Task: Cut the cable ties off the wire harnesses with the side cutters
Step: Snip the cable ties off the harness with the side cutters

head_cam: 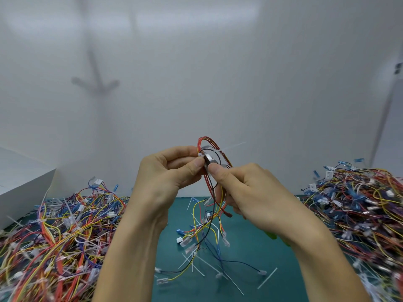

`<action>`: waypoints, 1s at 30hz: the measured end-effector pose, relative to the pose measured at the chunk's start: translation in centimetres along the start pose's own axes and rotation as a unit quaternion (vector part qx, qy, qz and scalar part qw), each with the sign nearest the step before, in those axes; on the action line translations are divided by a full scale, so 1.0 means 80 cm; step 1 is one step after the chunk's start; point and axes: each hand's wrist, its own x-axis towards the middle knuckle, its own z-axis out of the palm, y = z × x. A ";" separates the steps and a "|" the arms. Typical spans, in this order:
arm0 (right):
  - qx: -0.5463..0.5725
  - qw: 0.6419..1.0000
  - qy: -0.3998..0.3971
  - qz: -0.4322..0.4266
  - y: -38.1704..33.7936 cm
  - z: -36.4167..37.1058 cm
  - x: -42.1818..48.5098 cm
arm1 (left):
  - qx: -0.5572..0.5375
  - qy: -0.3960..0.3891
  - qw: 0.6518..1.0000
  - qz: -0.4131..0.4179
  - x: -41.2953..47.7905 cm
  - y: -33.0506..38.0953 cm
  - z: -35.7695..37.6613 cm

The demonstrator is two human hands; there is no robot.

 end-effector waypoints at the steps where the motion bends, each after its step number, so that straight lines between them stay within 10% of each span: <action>1: -0.011 1.000 0.007 -0.002 0.000 0.000 0.000 | 0.000 0.001 1.000 -0.001 0.000 0.000 0.000; 30: -0.131 0.989 0.052 -0.044 -0.010 -0.006 -0.007 | 0.062 0.014 0.998 0.018 -0.004 0.007 0.002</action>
